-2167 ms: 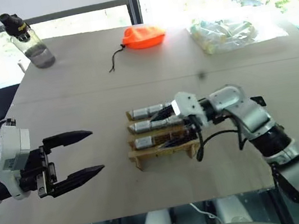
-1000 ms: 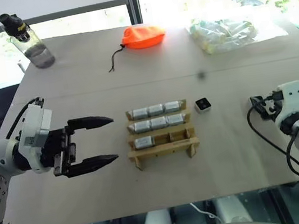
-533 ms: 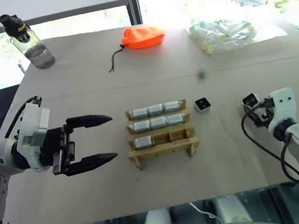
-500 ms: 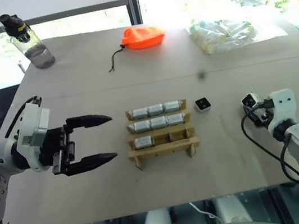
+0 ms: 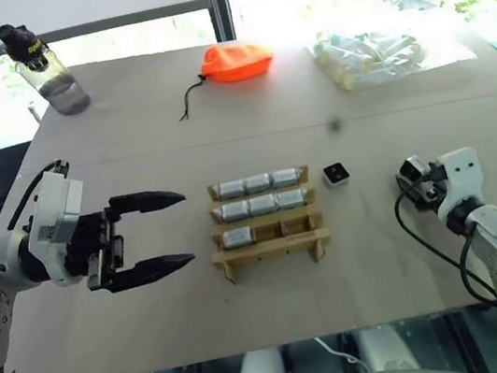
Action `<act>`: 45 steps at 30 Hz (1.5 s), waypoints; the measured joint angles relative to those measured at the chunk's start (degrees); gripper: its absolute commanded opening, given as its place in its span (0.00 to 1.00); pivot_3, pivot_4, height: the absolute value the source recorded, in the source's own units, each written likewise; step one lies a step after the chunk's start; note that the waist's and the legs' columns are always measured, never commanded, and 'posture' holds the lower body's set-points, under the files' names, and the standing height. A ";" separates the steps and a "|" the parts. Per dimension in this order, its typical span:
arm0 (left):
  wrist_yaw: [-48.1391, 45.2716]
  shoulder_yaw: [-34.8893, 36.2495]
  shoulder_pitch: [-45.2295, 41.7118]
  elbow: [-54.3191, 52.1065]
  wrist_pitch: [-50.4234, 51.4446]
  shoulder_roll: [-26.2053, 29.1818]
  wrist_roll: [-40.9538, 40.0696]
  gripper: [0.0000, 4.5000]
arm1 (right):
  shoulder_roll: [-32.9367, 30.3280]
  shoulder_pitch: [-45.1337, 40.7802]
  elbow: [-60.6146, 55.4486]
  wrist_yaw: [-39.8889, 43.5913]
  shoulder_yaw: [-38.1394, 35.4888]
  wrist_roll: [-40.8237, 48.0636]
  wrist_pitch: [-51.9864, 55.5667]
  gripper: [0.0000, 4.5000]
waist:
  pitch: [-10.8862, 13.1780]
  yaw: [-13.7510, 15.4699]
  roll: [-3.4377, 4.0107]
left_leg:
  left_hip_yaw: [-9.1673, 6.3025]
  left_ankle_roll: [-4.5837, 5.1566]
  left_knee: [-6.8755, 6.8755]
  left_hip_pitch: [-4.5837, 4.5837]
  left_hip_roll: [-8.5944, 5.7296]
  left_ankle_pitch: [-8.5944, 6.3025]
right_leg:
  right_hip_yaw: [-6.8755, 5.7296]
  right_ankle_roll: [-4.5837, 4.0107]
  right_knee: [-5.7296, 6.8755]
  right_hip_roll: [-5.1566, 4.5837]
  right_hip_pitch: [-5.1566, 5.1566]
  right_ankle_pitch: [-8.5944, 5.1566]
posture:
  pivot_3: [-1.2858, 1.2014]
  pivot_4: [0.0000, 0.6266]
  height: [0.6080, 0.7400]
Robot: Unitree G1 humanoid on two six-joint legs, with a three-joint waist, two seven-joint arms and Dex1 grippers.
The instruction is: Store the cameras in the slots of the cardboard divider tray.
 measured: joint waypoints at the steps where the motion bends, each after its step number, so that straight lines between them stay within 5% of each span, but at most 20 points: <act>1: 0.00 0.00 0.00 0.06 -0.06 0.00 0.03 1.00 | 0.00 -0.01 -0.05 0.04 0.00 0.12 -0.10 0.84 | 0.00 0.00 0.00 | 0.00 0.00 0.00 0.00 0.00 0.00 | 0.01 0.00 0.00 0.00 0.00 0.00 | 0.52 0.24 1.00; 5: -0.04 0.00 0.00 0.15 -0.36 -0.03 0.11 1.00 | 0.00 0.21 -0.41 0.29 0.00 0.47 -0.27 0.66 | 0.00 -0.03 0.00 | 0.00 0.00 0.00 0.01 0.00 0.00 | 0.01 0.00 0.01 0.00 0.00 0.00 | 0.52 0.24 1.00; 10: -0.15 -0.01 -0.05 0.37 -0.97 -0.05 0.17 1.00 | 0.01 1.18 -1.04 0.32 -0.02 0.71 -1.11 0.17 | 0.00 -0.03 0.00 | 0.01 0.00 0.00 0.01 0.01 0.00 | 0.01 0.00 0.01 0.00 0.00 0.00 | 0.52 0.24 1.00; 17: -0.45 -0.07 -0.23 0.76 -1.20 -0.05 0.27 1.00 | -0.83 1.64 -2.44 2.76 0.39 2.16 -2.08 0.17 | 0.00 -0.03 0.00 | 0.01 0.00 0.00 0.02 0.00 0.00 | 0.01 0.00 0.01 0.00 0.00 0.00 | 0.52 0.24 1.00; 23: -0.48 -0.56 -1.27 0.88 -1.20 -0.07 0.54 1.00 | -7.39 -5.30 -6.34 17.61 7.59 8.24 -1.17 0.17 | 0.01 -0.19 0.00 | 0.05 0.01 0.03 0.06 0.01 0.00 | 0.04 0.00 0.03 0.05 0.00 0.00 | 0.52 0.24 1.00; 29: -0.14 -0.38 -1.15 0.72 -0.88 -0.07 0.65 1.00 | -11.16 -21.89 -1.70 34.89 19.09 9.24 -2.01 0.17 | 0.02 -0.05 -0.03 | -0.02 0.03 0.03 0.02 0.00 0.00 | -0.02 -0.02 0.02 0.06 0.00 0.01 | 0.52 0.24 1.00; 38: 2.07 5.33 5.30 -4.29 1.64 -0.02 -0.21 1.00 | -4.69 -35.74 9.78 50.56 33.83 6.31 -7.08 0.17 | 0.08 -0.20 -0.15 | -0.05 0.08 0.05 -0.08 0.01 -0.04 | -0.09 -0.02 -0.01 -0.03 -0.03 0.02 | 0.52 0.24 1.00; 45: 3.23 10.42 10.88 -7.72 3.56 0.00 -1.14 1.00 | -1.51 -39.25 16.85 53.96 37.05 2.91 -9.99 0.17 | 0.09 0.03 -0.13 | -0.08 0.07 0.14 -0.09 -0.03 -0.04 | -0.15 -0.02 0.04 -0.11 -0.01 0.02 | 0.52 0.24 1.00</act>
